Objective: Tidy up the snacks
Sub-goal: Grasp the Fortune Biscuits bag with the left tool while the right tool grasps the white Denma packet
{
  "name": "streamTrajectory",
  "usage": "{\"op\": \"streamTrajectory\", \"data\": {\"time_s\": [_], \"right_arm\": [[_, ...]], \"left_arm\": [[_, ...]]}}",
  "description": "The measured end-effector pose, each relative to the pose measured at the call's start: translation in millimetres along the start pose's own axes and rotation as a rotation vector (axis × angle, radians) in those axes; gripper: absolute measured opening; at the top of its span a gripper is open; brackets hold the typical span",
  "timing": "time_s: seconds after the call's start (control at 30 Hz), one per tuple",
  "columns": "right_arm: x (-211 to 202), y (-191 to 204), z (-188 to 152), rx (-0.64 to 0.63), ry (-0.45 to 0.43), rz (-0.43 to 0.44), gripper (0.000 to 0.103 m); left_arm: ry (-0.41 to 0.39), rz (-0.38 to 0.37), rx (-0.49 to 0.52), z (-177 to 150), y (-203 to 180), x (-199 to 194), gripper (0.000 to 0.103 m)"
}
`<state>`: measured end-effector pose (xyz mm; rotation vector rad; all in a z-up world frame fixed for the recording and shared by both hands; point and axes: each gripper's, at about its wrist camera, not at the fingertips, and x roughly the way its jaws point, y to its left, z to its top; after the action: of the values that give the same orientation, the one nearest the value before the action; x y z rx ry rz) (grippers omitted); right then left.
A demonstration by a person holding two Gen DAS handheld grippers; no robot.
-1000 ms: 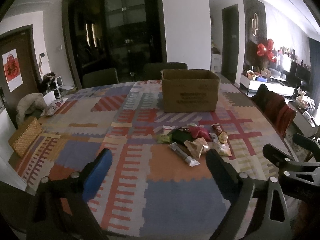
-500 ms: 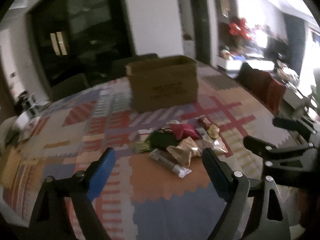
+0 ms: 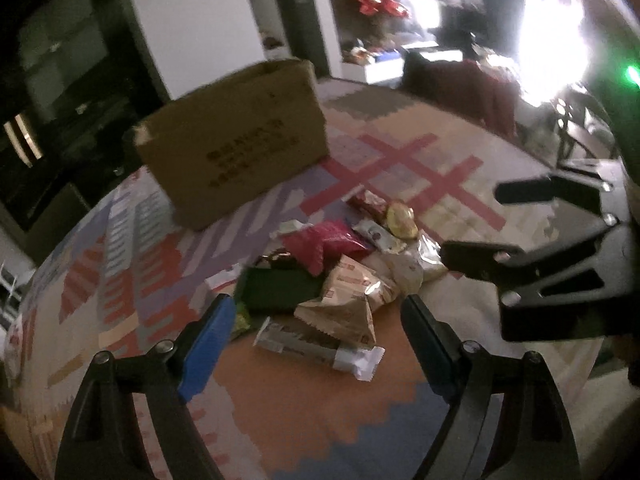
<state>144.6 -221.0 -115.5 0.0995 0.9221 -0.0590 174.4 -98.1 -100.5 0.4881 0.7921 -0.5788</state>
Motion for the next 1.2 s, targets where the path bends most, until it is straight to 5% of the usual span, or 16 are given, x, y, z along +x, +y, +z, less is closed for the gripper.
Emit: {"op": "streamTrajectory", "data": {"time_s": [0.5, 0.9, 1.2], "right_arm": [[70, -10, 13, -0.012, 0.158, 0.072, 0.075], [89, -12, 18, -0.007, 0.202, 0.091, 0.07], [93, -10, 12, -0.025, 0.228, 0.11, 0.047]], "left_arm": [[0.117, -0.045, 0.077, 2, -7, 64, 0.073], [0.178, -0.138, -0.025, 5, -2, 87, 0.061], [0.193, -0.185, -0.109, 1, 2, 88, 0.047]]}}
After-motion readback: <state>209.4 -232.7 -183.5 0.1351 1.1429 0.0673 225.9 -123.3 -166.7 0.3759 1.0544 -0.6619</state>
